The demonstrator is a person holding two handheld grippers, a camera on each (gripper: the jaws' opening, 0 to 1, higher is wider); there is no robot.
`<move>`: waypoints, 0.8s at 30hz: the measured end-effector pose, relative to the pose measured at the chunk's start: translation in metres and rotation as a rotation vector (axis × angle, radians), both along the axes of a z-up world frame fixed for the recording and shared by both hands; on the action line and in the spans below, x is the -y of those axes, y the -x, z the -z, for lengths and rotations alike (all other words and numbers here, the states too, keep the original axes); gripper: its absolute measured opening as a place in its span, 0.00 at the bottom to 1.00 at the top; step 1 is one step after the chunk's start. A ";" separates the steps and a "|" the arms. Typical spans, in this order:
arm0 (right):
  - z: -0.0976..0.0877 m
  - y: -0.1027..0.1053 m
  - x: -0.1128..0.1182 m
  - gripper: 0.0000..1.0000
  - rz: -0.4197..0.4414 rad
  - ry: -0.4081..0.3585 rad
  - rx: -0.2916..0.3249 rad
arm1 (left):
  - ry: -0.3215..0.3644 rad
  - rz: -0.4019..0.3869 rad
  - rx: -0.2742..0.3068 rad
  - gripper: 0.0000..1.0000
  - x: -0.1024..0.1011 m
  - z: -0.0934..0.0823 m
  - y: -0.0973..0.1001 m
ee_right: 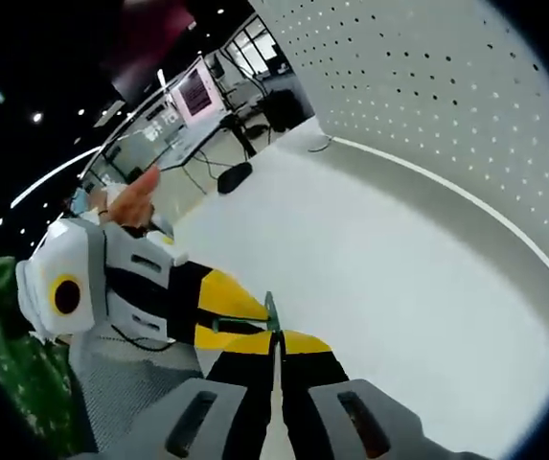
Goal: Insert the hook assembly into the mounting plate slot until the hook locks in place.
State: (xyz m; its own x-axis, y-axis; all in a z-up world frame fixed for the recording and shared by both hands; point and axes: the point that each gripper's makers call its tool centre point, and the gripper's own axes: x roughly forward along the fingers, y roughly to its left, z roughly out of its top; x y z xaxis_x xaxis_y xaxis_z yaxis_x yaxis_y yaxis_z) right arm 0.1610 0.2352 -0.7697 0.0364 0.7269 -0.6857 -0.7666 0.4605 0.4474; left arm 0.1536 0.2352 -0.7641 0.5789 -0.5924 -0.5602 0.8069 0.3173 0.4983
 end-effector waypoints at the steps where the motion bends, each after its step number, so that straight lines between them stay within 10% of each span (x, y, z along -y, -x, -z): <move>1: 0.000 0.001 0.000 0.00 -0.006 0.003 -0.003 | -0.001 0.000 -0.003 0.07 0.000 0.001 0.000; 24: -0.019 -0.006 -0.006 0.02 0.005 -0.048 0.096 | 0.175 -0.120 -0.126 0.03 -0.002 -0.007 -0.007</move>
State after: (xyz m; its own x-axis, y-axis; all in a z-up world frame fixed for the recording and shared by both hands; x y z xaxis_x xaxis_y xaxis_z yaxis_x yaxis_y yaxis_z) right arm 0.1665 0.2409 -0.7502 0.1042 0.7587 -0.6430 -0.8045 0.4444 0.3940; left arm 0.1608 0.2371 -0.7571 0.5828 -0.6182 -0.5274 0.8107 0.4869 0.3252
